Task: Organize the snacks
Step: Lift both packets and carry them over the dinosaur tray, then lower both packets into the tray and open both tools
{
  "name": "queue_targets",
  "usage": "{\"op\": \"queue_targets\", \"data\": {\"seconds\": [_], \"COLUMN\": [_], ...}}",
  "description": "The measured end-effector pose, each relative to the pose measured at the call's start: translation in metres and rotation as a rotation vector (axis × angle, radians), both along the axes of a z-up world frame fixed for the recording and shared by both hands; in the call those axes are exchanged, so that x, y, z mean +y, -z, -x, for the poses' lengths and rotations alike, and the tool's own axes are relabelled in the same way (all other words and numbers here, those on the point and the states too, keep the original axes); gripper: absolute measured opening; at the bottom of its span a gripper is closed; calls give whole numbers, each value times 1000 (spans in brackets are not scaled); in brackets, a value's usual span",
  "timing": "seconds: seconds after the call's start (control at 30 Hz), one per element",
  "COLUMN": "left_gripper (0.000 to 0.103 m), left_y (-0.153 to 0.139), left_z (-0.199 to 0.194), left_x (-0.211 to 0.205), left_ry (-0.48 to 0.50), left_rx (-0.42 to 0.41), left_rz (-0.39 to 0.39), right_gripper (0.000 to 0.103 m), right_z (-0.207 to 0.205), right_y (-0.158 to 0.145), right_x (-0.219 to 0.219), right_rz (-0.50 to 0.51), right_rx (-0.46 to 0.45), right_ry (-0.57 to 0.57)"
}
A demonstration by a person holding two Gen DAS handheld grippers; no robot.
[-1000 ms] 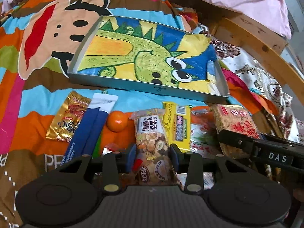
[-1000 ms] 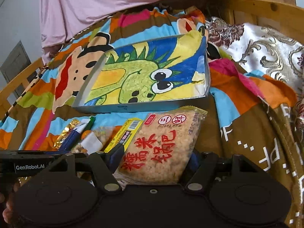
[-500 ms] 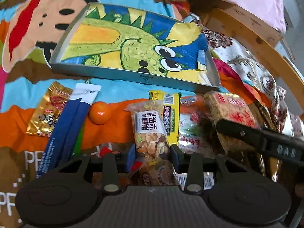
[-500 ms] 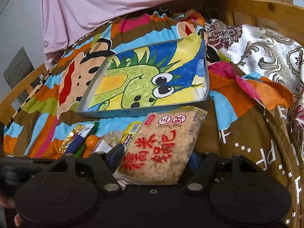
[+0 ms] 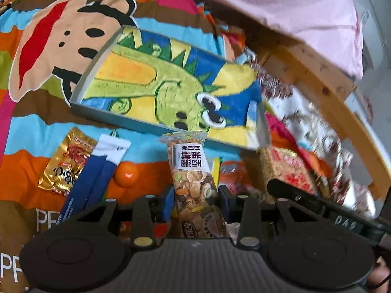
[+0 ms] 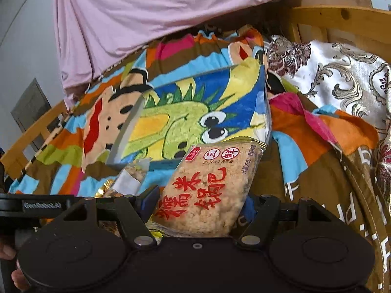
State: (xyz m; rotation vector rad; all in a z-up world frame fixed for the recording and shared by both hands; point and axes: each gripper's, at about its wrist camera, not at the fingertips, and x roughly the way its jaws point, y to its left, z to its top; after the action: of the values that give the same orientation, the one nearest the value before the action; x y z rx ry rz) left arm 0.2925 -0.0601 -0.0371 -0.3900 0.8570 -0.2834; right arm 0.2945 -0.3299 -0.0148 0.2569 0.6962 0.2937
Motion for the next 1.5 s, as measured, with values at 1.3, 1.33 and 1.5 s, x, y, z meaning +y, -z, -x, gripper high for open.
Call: {"op": "queue_targets", "data": {"seconds": [1.3, 1.33, 1.5], "left_gripper": [42, 42, 68], "left_y": [38, 39, 38], "left_z": [-178, -179, -175], "left_x": [-43, -42, -35], "left_ry": [-93, -96, -117], "left_rx": [-130, -124, -116], "left_rz": [-191, -181, -104], "right_gripper": [73, 76, 90], "right_z": [-159, -160, -157], "right_y": [53, 53, 45], "right_x": [22, 21, 16], "right_rz": [175, 175, 153], "right_rx": [-129, -129, -135], "right_ry": [-12, -15, 8]}}
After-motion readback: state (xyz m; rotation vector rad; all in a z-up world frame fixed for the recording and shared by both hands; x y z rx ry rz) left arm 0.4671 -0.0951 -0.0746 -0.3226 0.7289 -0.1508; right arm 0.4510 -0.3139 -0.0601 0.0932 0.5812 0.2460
